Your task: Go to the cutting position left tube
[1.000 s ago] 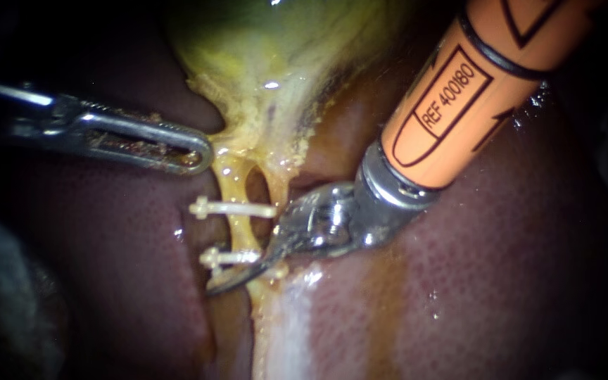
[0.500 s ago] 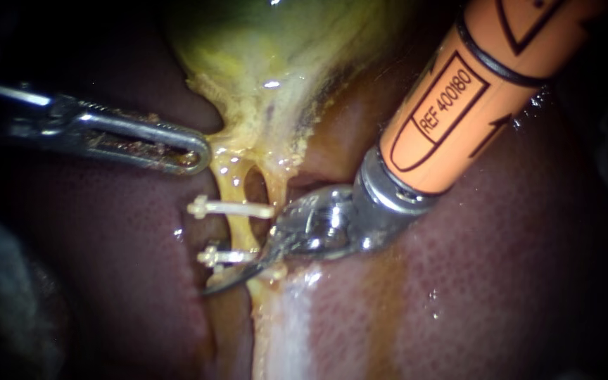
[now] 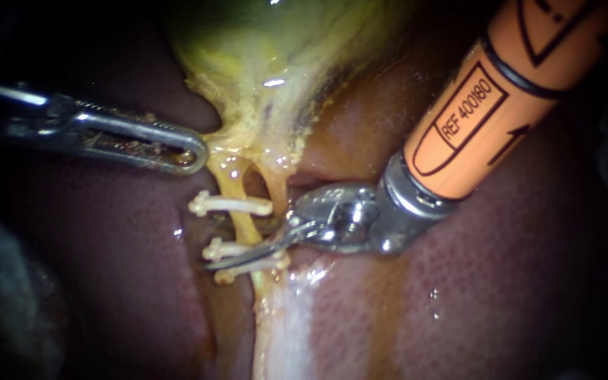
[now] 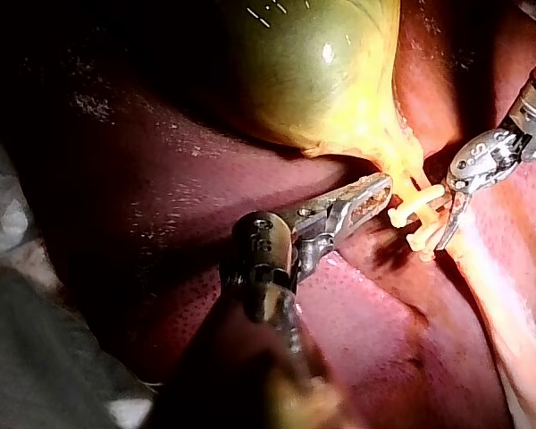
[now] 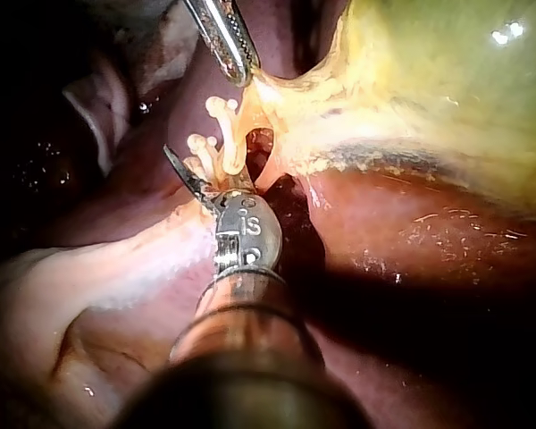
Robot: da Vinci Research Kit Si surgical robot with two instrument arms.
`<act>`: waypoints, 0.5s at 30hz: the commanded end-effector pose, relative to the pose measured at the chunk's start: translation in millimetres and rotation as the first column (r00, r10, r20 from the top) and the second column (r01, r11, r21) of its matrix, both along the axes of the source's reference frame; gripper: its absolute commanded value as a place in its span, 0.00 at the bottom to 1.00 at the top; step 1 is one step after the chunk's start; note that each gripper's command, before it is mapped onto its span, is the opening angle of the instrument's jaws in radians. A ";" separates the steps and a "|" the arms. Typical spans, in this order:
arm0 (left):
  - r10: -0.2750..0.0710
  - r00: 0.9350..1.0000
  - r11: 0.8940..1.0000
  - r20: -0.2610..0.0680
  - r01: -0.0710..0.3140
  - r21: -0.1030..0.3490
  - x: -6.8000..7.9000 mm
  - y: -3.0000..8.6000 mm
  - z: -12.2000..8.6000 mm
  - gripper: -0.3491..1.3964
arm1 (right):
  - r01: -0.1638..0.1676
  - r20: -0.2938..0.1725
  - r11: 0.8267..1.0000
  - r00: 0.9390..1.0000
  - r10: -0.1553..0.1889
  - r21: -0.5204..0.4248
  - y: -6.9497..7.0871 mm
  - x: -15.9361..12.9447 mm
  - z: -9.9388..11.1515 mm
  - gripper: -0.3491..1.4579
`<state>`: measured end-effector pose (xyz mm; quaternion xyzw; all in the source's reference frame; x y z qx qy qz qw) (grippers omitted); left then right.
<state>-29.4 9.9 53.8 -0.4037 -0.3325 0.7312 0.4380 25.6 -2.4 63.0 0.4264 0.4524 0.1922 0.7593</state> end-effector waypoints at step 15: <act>0.002 1.000 1.000 0.001 -0.002 0.001 0.0 0.0 0.0 0.00 | -0.036 -0.052 0.999 0.998 0.037 0.024 -0.3 2.7 0.1 1.00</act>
